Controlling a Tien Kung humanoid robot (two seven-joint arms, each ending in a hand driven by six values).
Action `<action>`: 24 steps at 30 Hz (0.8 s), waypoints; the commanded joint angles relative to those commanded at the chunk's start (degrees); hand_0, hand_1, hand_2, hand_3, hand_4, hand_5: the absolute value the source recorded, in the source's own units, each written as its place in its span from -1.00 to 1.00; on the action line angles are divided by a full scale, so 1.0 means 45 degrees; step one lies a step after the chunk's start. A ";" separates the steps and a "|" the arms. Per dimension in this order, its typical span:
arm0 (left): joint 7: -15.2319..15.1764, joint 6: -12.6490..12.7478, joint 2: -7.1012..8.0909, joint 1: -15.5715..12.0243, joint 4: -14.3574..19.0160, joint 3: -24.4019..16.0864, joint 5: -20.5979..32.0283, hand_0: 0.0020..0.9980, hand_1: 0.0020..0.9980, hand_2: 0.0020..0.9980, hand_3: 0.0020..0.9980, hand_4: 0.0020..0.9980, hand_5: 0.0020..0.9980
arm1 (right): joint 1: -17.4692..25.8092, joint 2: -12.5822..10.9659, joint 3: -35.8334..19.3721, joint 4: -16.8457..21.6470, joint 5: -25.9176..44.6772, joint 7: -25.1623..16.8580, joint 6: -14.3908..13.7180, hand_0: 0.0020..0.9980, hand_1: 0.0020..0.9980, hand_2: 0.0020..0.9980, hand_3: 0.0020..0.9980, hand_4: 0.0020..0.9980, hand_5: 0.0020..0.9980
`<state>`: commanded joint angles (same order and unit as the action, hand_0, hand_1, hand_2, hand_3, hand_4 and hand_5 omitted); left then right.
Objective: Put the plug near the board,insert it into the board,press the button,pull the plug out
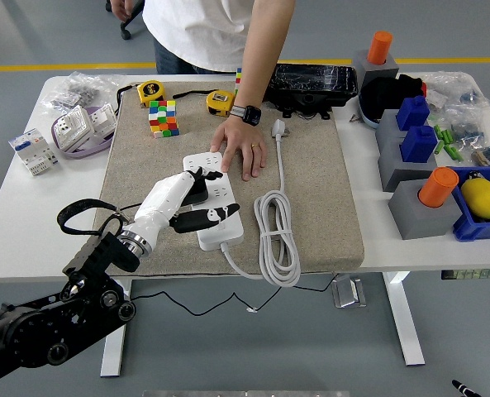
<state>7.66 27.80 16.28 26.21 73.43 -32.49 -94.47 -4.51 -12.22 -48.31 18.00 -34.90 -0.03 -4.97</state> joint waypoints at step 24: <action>0.1441 -0.2526 0.1170 -0.0821 0.4221 -0.1135 0.1426 -0.57 -0.55 -0.28 0.33 0.62 -0.29 | 0.0042 -0.0014 -0.0064 0.0037 -0.0070 -0.0039 -0.0024 0.20 0.28 0.28 0.10 0.90 -0.02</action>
<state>14.15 16.43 21.55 22.52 92.42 -37.60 -88.05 -4.32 -12.29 -48.60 18.17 -35.21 -0.20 -5.08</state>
